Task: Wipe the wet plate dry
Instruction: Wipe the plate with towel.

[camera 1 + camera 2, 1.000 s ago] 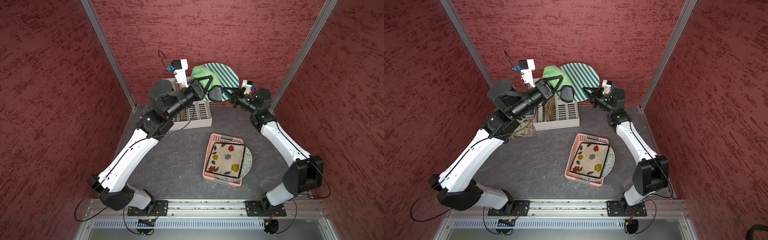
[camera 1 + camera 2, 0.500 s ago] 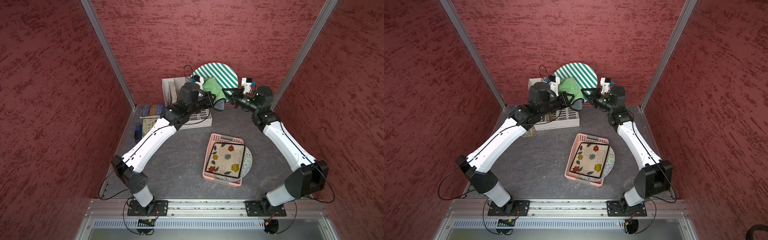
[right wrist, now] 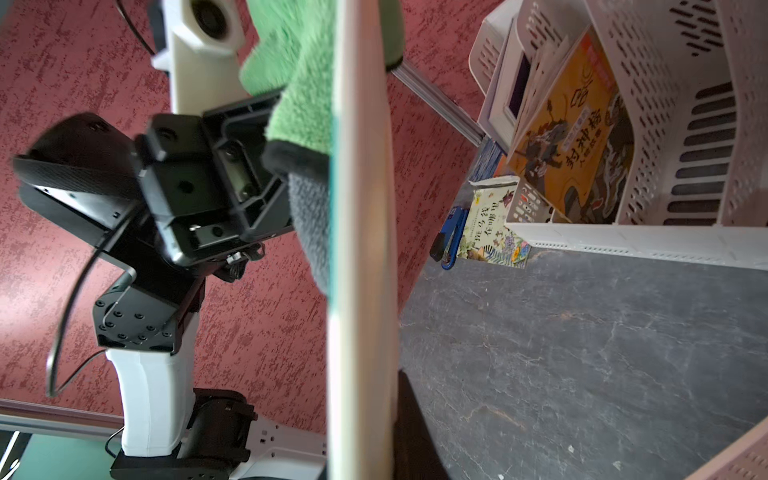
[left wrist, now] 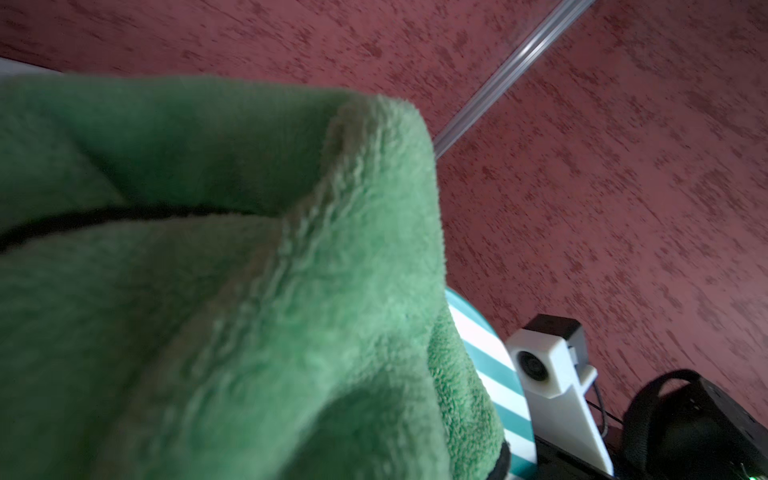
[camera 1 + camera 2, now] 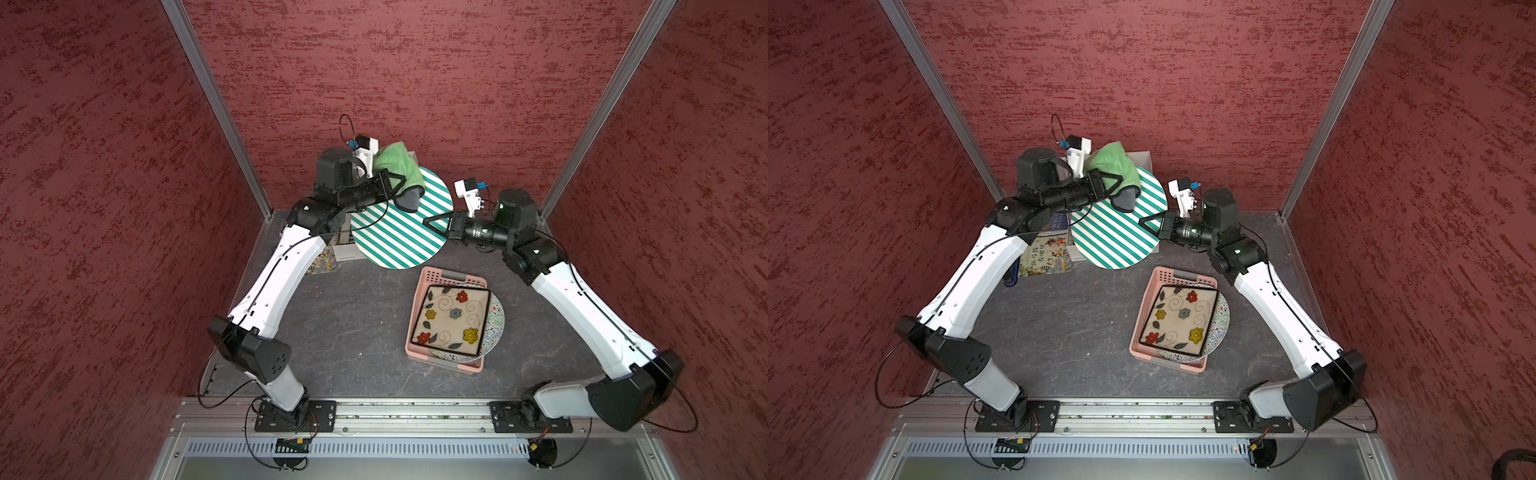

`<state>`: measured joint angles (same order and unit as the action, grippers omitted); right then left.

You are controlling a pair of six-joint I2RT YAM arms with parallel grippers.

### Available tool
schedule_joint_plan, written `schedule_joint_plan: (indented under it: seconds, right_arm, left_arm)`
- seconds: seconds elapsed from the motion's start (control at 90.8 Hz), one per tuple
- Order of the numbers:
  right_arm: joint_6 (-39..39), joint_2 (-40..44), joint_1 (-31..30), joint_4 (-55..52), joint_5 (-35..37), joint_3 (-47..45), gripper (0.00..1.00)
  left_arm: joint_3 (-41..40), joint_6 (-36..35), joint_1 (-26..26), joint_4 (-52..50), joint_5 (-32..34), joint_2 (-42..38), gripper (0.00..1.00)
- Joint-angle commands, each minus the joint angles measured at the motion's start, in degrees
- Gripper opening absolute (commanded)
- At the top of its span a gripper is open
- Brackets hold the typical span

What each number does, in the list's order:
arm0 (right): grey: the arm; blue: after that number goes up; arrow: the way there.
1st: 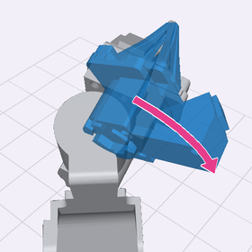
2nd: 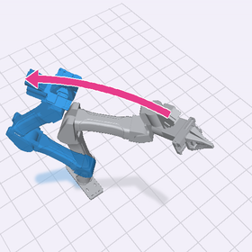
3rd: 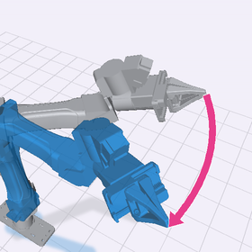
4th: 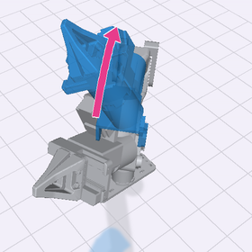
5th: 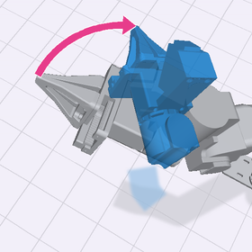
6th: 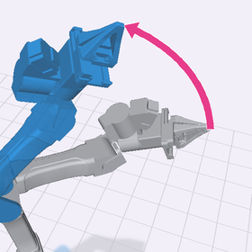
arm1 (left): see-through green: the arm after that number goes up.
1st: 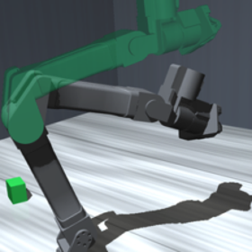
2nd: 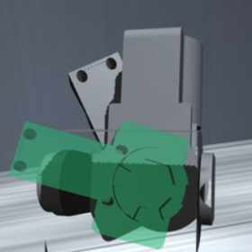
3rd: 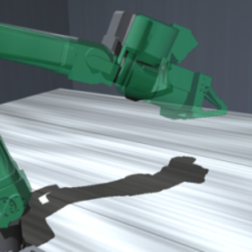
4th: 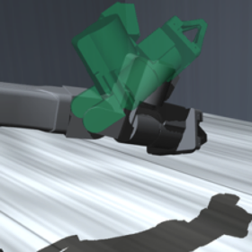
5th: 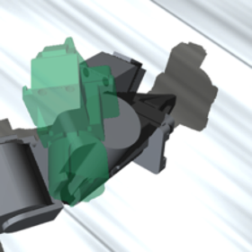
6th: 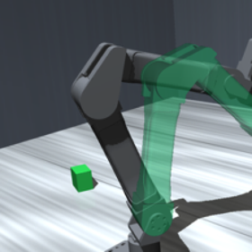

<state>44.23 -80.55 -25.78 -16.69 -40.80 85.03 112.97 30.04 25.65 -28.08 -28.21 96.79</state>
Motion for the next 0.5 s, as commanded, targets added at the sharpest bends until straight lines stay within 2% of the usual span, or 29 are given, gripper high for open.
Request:
schedule_joint_plan:
  seconds: [0.0, 0.055, 0.143, 0.231, 0.309, 0.408, 0.485]
  right_arm:
    - [-3.49, -0.7, 0.61, 5.14, -1.24, 11.95, 0.0]
    - [-0.57, -2.0, 3.23, 5.87, 1.53, 15.7, 0.0]
    - [4.29, -1.96, 6.56, 15.18, 0.53, 16.46, 0.0]
    - [6.77, -2.39, 5.93, 20.96, -4.84, 17.07, 0.0]
    - [7.01, -2.48, 2.71, 21.24, -8.72, 16.0, 0.0]
    - [-0.22, -0.95, -4.24, 14.93, -9.44, 12.48, 0.0]
    - [-2.13, -1.02, -7.47, 11.95, -8.73, 10.6, 0.0]
  left_arm:
    - [2.31, -5.31, 3.5, -7.85, -3.74, 3.94, 0.0]
    - [-0.5, -5.44, 3.78, -7.38, -0.05, 1.86, 0.0]
    - [-9.04, -1.84, 2.32, -3.83, 4.61, -3.03, 0.0]
    - [-14.62, 1.72, -0.68, -5.7, 10.16, -6.5, 0.0]
    - [-16.82, 4.15, -3.51, -8.92, 16.03, -8.76, 0.0]
    - [-16.71, 5.0, -6.22, -7.46, 15.42, -10.03, 0.0]
    - [-12.98, 3.66, -6.28, -4.75, 9.4, -7.77, 0.0]
